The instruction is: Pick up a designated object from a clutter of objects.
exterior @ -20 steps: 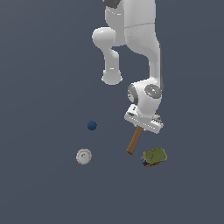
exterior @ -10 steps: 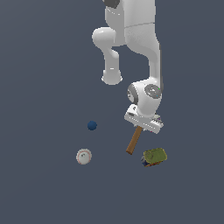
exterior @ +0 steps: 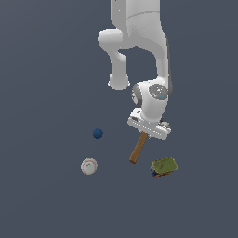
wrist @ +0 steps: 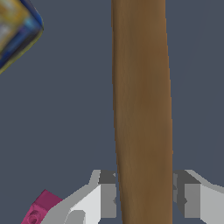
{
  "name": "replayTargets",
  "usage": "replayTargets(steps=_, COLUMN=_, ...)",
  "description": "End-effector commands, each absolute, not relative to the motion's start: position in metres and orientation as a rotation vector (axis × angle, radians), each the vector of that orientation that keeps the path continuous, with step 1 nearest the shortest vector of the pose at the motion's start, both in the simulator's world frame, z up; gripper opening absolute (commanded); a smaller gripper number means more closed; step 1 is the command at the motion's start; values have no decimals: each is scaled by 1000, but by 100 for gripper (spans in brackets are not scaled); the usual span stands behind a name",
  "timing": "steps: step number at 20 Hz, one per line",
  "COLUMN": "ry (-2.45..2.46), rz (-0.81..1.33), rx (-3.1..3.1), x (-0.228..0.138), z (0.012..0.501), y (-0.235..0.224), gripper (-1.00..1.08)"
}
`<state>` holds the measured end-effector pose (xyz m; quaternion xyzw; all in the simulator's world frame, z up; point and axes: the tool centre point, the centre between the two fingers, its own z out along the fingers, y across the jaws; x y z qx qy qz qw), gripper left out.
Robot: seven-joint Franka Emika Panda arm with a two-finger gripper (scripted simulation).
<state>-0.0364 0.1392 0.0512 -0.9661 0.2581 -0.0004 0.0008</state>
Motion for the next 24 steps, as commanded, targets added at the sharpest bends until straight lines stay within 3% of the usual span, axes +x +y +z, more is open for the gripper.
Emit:
replayTargets(steps=1, ry=811, rz=-7, rx=-3031, x=-31, z=69, y=127, gripper=-100)
replayTargets(steps=24, ry=813, rz=-1, rx=-3030, x=32, z=281, y=-37, gripper=-100)
